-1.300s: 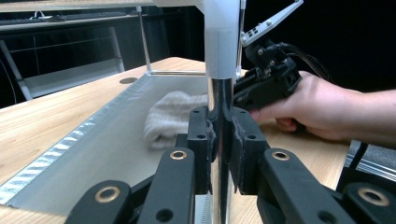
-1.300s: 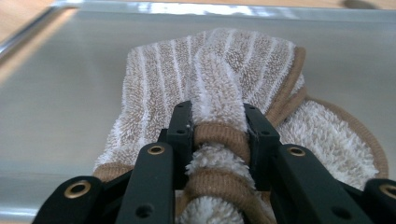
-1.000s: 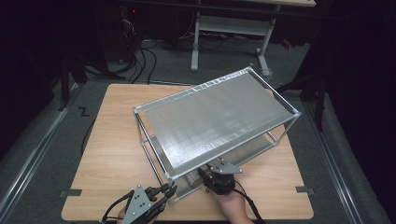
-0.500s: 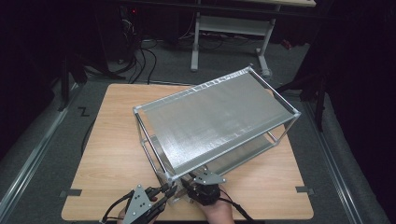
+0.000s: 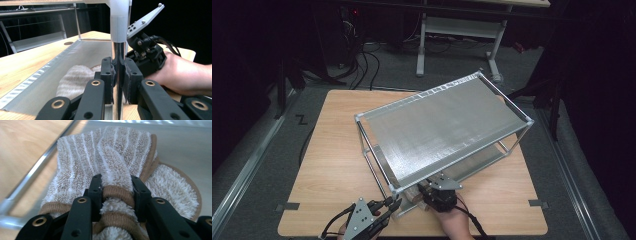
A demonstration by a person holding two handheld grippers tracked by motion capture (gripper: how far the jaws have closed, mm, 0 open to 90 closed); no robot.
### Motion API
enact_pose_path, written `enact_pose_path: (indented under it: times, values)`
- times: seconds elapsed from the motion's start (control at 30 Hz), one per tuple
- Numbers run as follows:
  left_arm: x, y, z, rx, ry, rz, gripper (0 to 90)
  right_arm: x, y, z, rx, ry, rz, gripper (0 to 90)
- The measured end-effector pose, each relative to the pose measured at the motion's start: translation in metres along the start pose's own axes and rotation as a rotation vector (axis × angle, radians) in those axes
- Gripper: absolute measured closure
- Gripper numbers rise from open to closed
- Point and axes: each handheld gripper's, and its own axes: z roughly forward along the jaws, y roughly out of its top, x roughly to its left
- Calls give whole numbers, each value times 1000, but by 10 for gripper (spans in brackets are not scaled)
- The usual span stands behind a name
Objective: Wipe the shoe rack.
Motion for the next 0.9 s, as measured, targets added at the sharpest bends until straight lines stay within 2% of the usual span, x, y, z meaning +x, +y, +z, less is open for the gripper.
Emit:
enact_pose_path:
  times: [0.2,0.37,0.5,0.53,0.57,0.63,0.67,0.77,0.83,0.9]
  values:
    - [0,0,0,0,-1,-3,798,-28,-2,-4,12,-62,45,673]
    - [0,0,0,1,-1,-6,799,-52,-1,-8,32,-122,57,673]
    - [0,0,0,0,1,-4,799,-77,-2,-12,38,-182,78,671]
    - [0,0,0,0,0,-3,799,-85,-2,-13,33,-200,67,670]
    - [0,0,0,0,-1,-3,798,-91,-3,-15,38,-216,94,668]
    - [0,0,0,-1,-1,-4,798,-104,-6,-17,31,-233,120,667]
    - [0,0,0,-2,-2,-4,798,-111,-7,-18,29,-249,116,666]
    - [0,0,0,-2,-2,-5,798,-126,-9,-22,30,-279,169,664]
    - [0,0,0,-3,-2,-7,798,-136,-8,-24,37,-307,155,662]
    - [0,0,0,-2,-2,-8,799,-146,-7,-25,46,-346,165,660]
